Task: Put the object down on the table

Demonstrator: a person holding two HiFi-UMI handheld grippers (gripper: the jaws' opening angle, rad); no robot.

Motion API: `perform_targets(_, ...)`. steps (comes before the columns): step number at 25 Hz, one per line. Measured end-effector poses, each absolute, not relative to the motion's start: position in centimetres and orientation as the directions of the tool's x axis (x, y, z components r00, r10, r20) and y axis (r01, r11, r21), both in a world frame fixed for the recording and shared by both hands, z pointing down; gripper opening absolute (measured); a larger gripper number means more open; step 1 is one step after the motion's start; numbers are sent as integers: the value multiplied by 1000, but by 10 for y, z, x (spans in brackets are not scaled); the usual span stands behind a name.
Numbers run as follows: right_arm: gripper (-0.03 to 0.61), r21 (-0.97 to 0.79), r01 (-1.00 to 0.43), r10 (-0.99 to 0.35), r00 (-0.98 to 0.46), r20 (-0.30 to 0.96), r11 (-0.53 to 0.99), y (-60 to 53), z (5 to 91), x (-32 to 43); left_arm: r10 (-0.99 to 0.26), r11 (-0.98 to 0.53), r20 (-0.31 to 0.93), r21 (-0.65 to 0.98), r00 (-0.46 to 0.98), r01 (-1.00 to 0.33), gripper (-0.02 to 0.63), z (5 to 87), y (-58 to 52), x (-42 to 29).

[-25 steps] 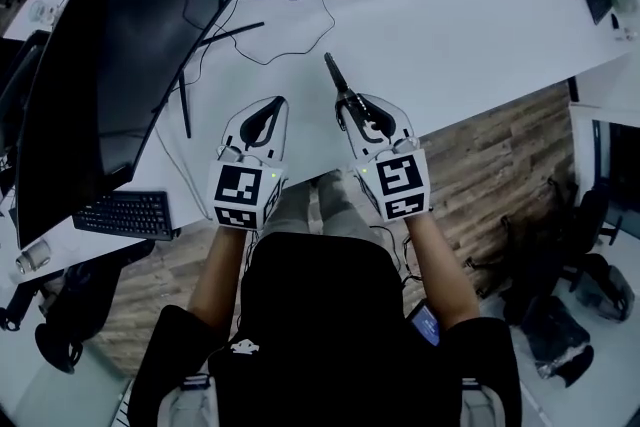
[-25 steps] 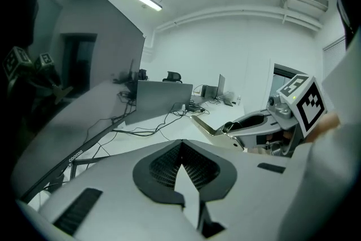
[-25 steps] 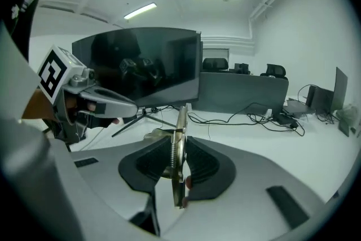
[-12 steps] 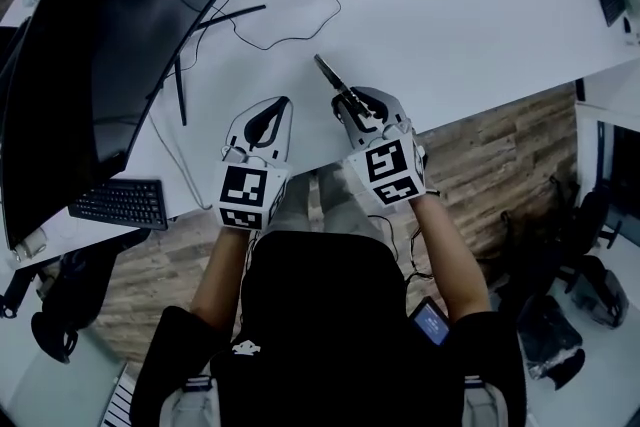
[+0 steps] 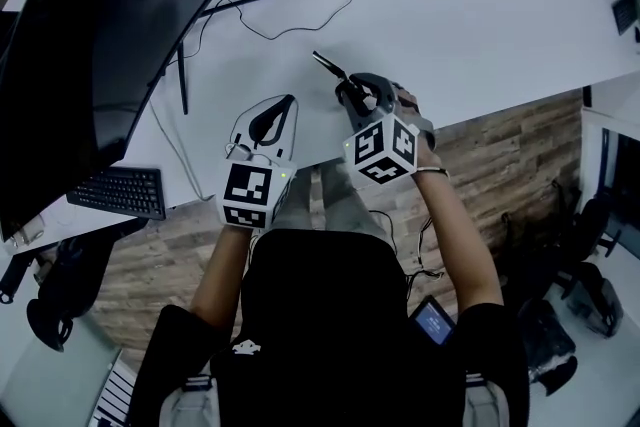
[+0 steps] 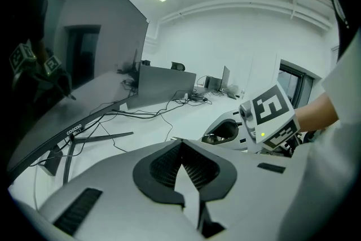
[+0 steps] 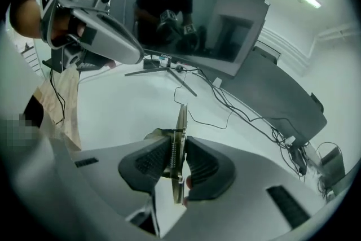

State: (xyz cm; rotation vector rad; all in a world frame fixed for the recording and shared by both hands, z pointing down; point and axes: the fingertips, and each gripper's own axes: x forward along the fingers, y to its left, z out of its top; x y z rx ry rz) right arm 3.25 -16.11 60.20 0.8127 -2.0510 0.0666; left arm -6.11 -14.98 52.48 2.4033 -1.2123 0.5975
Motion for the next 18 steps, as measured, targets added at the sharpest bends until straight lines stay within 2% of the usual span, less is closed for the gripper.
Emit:
perform_targets(10, 97, 366, -417, -505, -295, 811, 832, -177, 630, 43, -653, -537, 550, 147, 520, -830, 14, 536, -147, -66)
perform_targets(18, 97, 379, -376, -490, -268, 829, 846, -182, 646, 44, -644, -535, 560, 157, 521, -830, 14, 542, -145, -62)
